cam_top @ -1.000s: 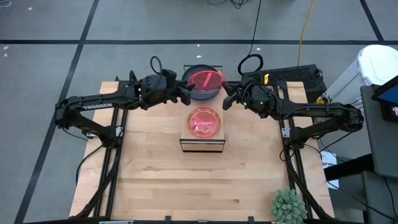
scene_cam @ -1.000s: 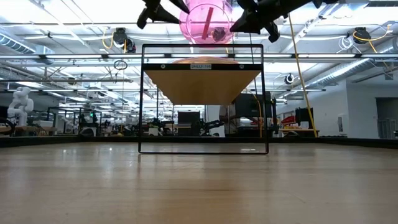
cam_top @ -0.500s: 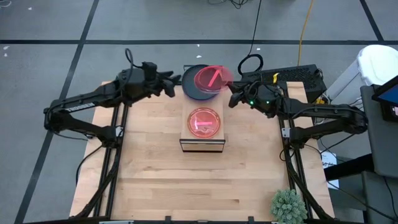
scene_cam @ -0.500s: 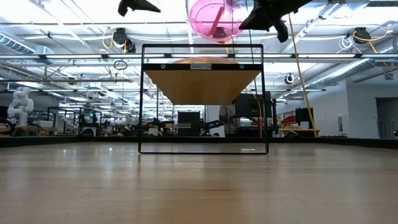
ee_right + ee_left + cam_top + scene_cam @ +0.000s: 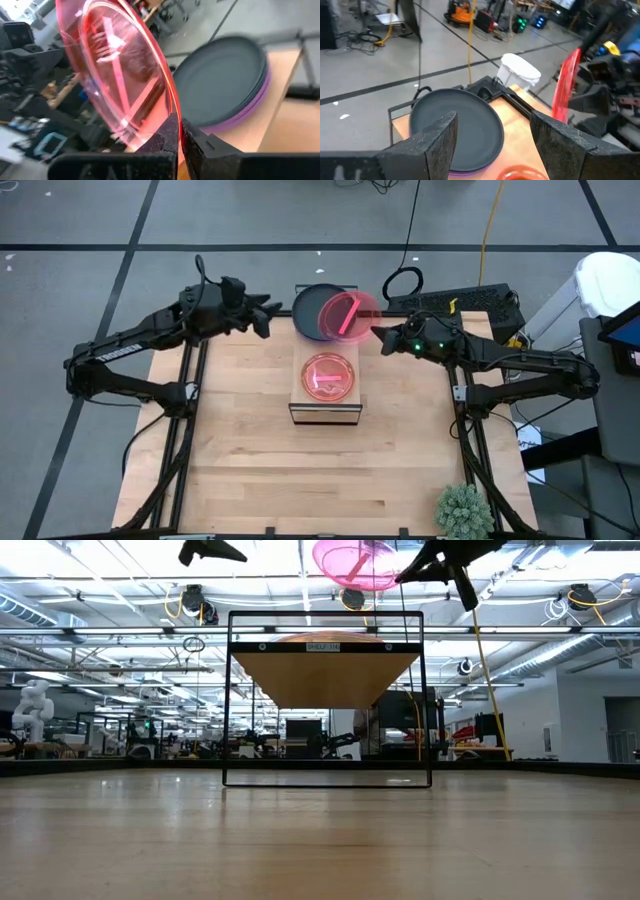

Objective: Place and stack plates onto a shelf
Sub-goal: Stack the pink plate on top of the other pink plate on the shelf

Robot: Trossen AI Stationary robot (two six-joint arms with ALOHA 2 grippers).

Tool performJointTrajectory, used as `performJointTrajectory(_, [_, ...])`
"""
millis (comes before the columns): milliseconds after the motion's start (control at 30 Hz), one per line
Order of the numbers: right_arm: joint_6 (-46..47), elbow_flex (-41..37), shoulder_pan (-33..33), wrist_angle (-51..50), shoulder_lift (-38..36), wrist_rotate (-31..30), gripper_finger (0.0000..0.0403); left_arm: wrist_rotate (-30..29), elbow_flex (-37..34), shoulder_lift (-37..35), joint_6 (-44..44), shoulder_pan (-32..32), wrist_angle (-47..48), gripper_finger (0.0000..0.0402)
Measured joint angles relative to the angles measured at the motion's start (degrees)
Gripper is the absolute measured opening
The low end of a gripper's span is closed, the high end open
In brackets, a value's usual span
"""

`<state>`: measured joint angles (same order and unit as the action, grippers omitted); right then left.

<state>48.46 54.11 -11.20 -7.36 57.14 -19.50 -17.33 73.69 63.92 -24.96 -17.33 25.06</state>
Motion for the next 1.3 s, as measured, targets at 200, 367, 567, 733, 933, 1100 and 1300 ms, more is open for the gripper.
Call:
performJointTrajectory(200, [8.1,0.0,0.0,-3.8,0.3,5.6,0.0000,3.9,0.0,0.0,1.3,-0.1,0.2,0.0253])
performJointTrajectory(367, [12.0,0.0,0.0,-5.3,0.9,9.2,0.0000,5.0,0.0,0.0,2.2,0.0,1.0,0.0253])
performJointTrajectory(567, [15.5,0.0,0.0,-5.6,2.2,12.8,0.0000,8.3,0.0,0.0,2.4,0.2,3.7,0.0252])
performJointTrajectory(733, [17.9,0.0,0.0,-4.9,4.9,17.0,0.0000,10.9,0.0,0.0,2.7,1.6,5.3,0.0252])
performJointTrajectory(933, [19.7,0.0,0.0,-2.3,7.9,21.5,0.0000,16.2,0.0,0.0,2.8,3.1,6.2,0.0230])
performJointTrajectory(1100, [19.9,0.0,0.0,1.6,9.5,24.4,0.0000,18.7,0.0,0.0,3.5,4.1,6.5,0.0160])
performJointTrajectory(1300, [22.1,0.0,-0.2,2.3,10.5,28.7,0.0000,19.0,0.0,0.0,4.1,4.7,6.6,0.0084])
